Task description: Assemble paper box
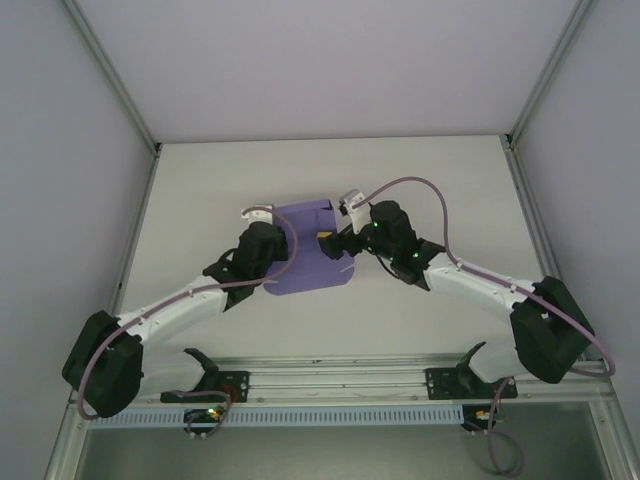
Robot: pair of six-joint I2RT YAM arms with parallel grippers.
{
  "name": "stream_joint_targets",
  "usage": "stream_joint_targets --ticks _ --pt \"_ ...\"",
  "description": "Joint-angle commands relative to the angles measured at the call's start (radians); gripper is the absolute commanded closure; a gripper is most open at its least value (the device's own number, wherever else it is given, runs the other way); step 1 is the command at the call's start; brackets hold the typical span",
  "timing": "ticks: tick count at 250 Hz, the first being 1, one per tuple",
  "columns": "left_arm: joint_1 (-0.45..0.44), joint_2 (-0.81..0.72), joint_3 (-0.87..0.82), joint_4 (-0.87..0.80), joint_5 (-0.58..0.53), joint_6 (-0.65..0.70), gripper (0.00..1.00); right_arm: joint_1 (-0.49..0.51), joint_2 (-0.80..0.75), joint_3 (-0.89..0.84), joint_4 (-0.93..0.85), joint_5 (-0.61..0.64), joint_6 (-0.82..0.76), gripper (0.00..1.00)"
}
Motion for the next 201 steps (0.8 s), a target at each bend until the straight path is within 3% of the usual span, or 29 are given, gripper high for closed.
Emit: stream_joint_targets --ticks 1,14,56,116,145,181,201 --pt "0.004 -0.029 0.005 0.034 -0.011 0.030 1.00 -0.020 -0.037 -0.010 -0.109 0.049 0.005 0.10" --pt "0.005 -0.029 0.006 0.039 -0.006 0.036 1.00 -0.030 -0.033 -0.004 -0.117 0.046 0.013 0.17" --pt "0.002 -0.023 0.008 0.040 0.007 0.036 1.00 -0.039 0.050 0.061 -0.095 -0.027 0.031 0.25" --pt "-0.002 -0.021 0.012 0.038 0.005 0.035 1.00 -0.039 0.181 0.183 -0.118 -0.011 0.079 0.50" --pt "-0.007 -0.016 0.017 0.039 0.001 0.035 1.00 -0.039 0.220 0.224 -0.152 0.084 0.121 0.67" --pt "-0.012 -0.003 0.029 0.040 -0.012 0.026 1.00 -0.018 0.272 0.285 -0.237 0.221 0.142 0.73" --pt "-0.014 0.008 0.041 0.029 -0.019 0.024 1.00 -0.005 0.297 0.315 -0.283 0.303 0.158 0.88"
